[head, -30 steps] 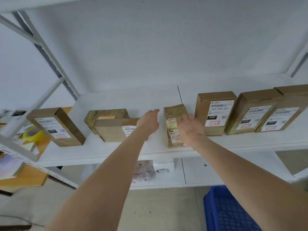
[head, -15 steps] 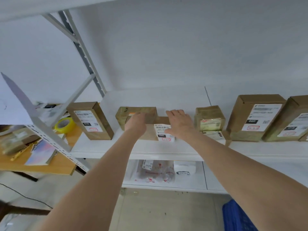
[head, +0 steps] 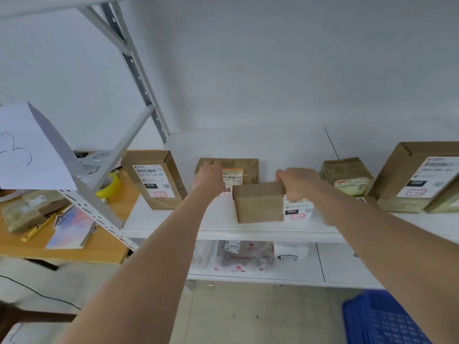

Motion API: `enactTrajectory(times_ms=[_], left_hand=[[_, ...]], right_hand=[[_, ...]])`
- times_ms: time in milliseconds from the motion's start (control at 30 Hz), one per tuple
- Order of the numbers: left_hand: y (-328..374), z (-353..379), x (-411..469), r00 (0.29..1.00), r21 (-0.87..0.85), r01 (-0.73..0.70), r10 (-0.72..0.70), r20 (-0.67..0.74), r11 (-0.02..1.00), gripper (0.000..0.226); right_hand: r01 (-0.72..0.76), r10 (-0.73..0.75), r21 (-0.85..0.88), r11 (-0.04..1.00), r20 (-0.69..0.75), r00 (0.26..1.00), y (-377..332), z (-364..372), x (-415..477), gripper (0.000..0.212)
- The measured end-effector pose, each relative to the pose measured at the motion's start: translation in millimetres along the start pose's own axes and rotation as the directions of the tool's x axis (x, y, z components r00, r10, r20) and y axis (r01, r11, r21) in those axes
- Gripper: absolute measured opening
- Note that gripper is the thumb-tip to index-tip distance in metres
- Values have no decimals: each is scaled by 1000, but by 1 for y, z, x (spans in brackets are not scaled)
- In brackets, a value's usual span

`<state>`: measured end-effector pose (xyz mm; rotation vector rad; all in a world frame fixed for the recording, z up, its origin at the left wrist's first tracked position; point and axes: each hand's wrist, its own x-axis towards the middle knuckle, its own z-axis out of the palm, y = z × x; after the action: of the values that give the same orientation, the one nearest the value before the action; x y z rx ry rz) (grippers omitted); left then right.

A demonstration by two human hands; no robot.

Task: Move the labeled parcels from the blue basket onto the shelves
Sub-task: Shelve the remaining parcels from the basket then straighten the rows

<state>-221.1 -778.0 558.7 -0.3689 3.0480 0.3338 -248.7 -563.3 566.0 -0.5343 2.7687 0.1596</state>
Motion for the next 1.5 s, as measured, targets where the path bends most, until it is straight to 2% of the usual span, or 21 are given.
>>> enactTrajectory(times_ms=[133,333,467,567,667,800,900,1100,1200,1500], left_hand=[[5,-4,0,1000,-7,28,-28,-6,1000,53],[3,-4,-4,998,-24,68,-68,2,997,43],[5,-1,-6,998,-21,68,-67,12,997,50],[9,0,-6,998,0,61,-61,22,998,53],[20,4,0,998,42,11,-13,59,999,53],[32,17,12,986,89,-146,137,98,985,75],[33,22,22,975,192,-195,170,139,962,84],[33,20,34,981,369,-187,155,116,911,77],[33,21,44,985,362,-163,132,109,918,62],[11,21,52,974,281,-186,140,176,941,61]], right_hand=[[-34,34,27,999,9,999,9,5,-8,47],[-115,119,44,992,-101,988,13,8,-14,43],[-145,150,57,988,-84,985,12,10,-16,44],[-116,119,42,992,-64,991,7,8,-11,60],[-50,59,116,992,-70,996,-2,10,-2,76],[-8,32,180,984,-129,991,-10,15,5,56],[-36,62,185,982,-136,989,-8,15,9,50],[-94,124,209,973,-133,983,-9,12,12,46],[-96,125,236,967,-114,986,-9,10,14,47],[-44,75,260,965,-111,991,-12,10,11,47]])
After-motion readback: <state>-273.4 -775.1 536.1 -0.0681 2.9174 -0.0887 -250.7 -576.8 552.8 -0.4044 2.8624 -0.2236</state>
